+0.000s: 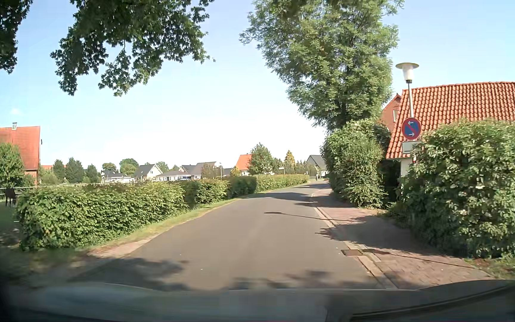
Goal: Follow the waypoints while adhering to traffic rules and regulations
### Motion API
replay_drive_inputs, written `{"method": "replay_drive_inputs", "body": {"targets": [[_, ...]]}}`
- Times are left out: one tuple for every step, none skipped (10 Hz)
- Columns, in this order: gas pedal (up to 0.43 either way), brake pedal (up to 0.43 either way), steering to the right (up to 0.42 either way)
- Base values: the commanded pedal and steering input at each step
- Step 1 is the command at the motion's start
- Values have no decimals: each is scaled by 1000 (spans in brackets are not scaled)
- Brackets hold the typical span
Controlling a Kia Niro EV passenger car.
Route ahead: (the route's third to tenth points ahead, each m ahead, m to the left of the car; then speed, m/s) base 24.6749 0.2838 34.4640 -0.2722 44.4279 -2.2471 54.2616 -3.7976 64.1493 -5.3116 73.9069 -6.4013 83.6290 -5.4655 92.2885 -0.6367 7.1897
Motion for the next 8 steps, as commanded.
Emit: {"method": "replay_drive_inputs", "body": {"targets": [[110,6,-4],[110,6,-4],[110,6,-4],[110,6,-5],[110,6,-5],[110,6,-5],[110,6,-4],[110,6,-4]]}}
